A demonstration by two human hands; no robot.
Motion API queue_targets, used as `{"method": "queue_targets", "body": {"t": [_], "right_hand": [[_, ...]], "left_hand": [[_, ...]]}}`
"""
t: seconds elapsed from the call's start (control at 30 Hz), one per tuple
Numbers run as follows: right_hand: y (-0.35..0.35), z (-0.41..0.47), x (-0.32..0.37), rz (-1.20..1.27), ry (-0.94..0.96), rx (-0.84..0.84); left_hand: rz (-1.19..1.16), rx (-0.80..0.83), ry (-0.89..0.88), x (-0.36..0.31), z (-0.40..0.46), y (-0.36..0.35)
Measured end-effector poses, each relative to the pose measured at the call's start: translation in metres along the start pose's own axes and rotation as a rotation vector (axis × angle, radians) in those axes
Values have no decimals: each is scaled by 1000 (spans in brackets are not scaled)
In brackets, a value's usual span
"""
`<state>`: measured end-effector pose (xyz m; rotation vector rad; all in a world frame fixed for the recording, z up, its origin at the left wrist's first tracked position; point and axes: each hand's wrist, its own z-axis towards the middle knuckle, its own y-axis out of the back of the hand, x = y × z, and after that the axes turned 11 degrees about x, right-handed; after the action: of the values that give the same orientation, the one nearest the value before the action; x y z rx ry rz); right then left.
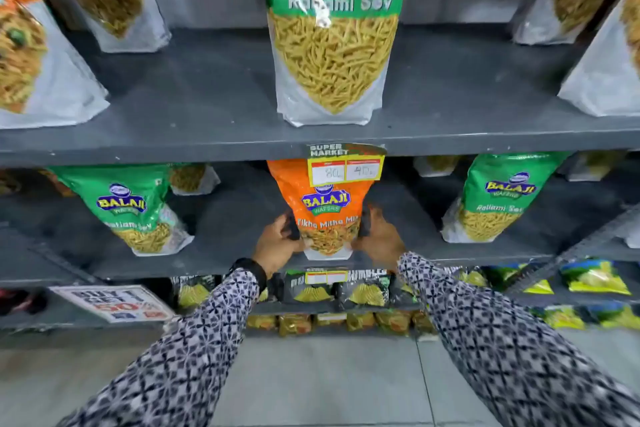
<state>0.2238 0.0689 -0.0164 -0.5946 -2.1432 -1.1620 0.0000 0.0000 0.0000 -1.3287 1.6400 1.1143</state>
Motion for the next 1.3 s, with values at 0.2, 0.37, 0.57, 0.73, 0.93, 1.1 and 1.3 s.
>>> {"method": "queue_targets", "body": {"t": [0.2, 0.37, 0.57, 0.73, 0.93, 1.1, 1.3], "right_hand": [[-9, 7, 11, 53, 159, -11], [-13, -8, 11, 32, 143, -36], [-38, -47, 3, 38, 161, -47], [-55, -99, 8, 53, 237, -39], [-64, -159, 28, 88, 348, -11], [-63, -199, 63, 184, 440, -43], [-28, -242, 134, 263, 692, -137]], "left_hand": [[174, -17, 68, 12, 20, -17], [163, -20, 26, 28, 11, -14], [153, -8, -9, 35, -40, -12], [105, -31, -27, 44, -105, -11], [147, -156, -130, 38, -185, -8], [65, -280, -261, 14, -238, 5], [78, -353, -472, -60, -275, 32]]}}
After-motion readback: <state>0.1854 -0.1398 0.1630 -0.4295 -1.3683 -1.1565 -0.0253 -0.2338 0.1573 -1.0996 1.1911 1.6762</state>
